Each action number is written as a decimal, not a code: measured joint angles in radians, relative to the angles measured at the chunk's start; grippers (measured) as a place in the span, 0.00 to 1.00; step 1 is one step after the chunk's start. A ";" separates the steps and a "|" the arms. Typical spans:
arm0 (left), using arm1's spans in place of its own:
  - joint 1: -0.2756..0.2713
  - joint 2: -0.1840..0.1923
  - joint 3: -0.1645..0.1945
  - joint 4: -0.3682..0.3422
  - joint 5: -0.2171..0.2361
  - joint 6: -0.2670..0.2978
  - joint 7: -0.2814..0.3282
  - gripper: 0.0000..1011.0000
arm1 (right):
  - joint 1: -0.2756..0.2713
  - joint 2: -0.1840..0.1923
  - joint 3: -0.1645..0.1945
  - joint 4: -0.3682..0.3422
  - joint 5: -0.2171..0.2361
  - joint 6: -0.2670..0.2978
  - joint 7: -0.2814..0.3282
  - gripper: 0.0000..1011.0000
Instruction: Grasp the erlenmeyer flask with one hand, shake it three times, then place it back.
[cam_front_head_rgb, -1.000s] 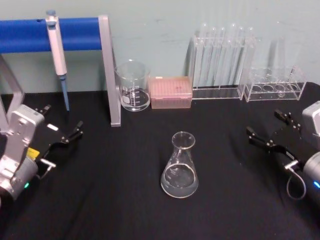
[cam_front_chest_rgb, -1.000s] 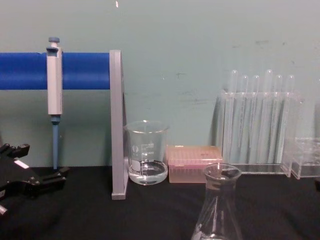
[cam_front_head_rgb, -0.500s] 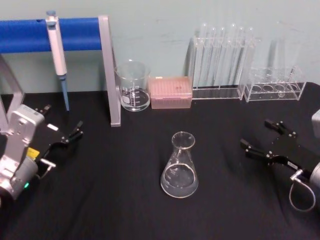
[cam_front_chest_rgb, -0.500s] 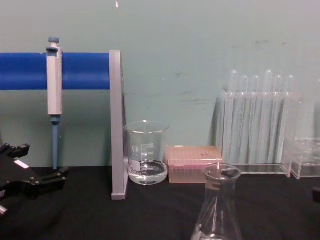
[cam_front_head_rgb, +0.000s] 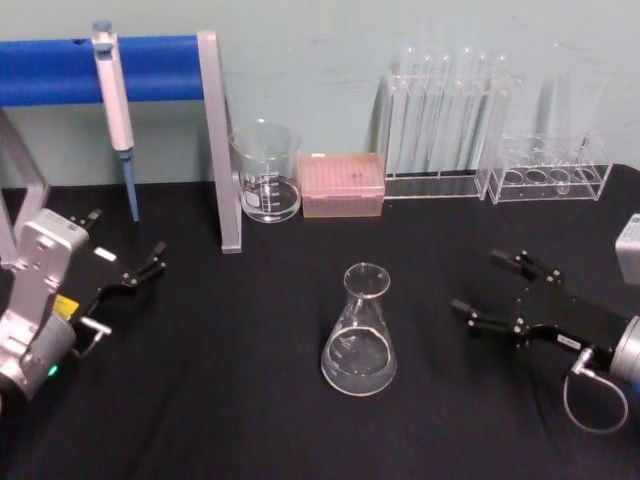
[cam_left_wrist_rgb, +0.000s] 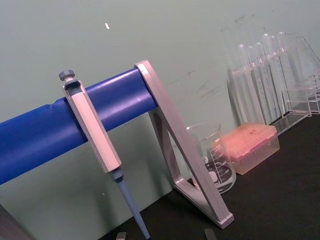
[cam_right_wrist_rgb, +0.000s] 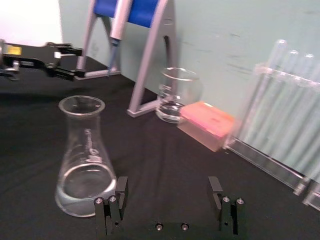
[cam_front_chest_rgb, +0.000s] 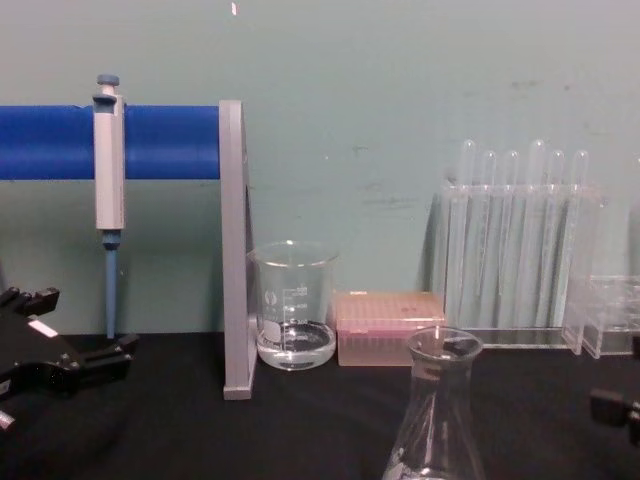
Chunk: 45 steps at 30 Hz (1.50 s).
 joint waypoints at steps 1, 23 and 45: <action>0.000 0.000 0.000 0.000 0.000 0.000 0.000 0.99 | 0.003 -0.001 -0.001 0.002 0.001 -0.002 0.010 0.99; 0.000 0.000 0.000 0.000 0.000 0.000 0.000 0.99 | 0.093 -0.034 -0.062 0.077 0.022 -0.041 0.232 0.99; 0.000 0.000 0.000 0.000 0.000 0.000 0.000 0.99 | 0.201 -0.095 -0.161 0.177 0.057 -0.077 0.346 0.99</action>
